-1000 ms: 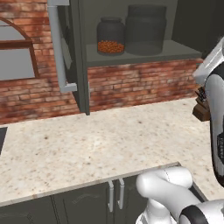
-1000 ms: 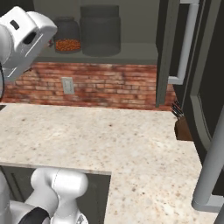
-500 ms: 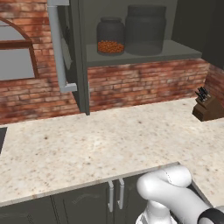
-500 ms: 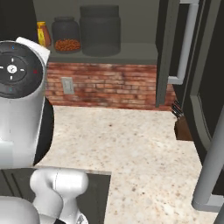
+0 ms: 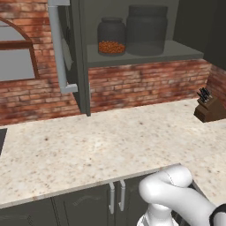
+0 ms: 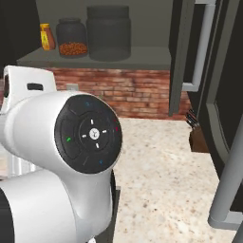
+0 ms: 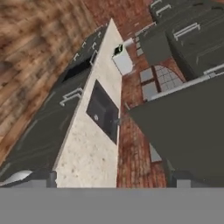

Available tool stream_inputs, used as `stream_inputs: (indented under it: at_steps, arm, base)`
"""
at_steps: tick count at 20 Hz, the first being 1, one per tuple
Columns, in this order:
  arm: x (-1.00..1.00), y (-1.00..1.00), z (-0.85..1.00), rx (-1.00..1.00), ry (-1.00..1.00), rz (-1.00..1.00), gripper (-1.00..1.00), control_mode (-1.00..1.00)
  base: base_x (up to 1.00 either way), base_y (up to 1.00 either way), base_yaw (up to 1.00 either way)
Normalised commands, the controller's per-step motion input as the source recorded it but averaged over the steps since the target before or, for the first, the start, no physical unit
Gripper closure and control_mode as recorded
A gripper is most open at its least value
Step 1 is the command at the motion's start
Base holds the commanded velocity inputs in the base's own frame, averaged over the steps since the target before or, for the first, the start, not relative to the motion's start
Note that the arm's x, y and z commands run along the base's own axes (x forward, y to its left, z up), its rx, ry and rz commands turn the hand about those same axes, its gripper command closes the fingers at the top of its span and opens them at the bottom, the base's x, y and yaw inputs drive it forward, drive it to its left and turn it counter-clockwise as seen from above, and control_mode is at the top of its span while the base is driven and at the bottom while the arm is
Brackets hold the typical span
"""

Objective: Pick the jar and jar from the dining table and place them in the open cabinet. Close the cabinet after placing the objects.

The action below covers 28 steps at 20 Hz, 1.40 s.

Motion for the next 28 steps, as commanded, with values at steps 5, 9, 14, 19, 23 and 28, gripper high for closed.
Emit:
stream_inputs:
  at_steps: [5,9,14,19,23,28]
  arm:
    - [-0.01,-0.52,-0.31,0.00,-0.48,-0.09,-1.00,-1.00]
    - [0.00,-0.49,-0.42,0.00,-0.50,-0.24,-1.00,-1.00]
    - [0.00,-0.41,-0.45,0.00,-0.40,-0.35,-1.00,-1.00]
    - [0.00,-0.53,-0.01,0.00,-0.11,-0.33,-1.00,-1.00]
    - [0.16,-0.42,0.04,0.00,-0.01,-0.26,-1.00,-1.00]
    - [0.31,-0.25,0.20,0.00,0.00,-0.10,-1.00,-1.00]
  base:
    - [0.00,0.00,0.00]
    - [0.00,0.00,0.00]
    - [0.00,0.00,0.00]
    - [0.00,0.00,0.00]
    - [0.00,0.00,0.00]
    - [0.00,0.00,0.00]
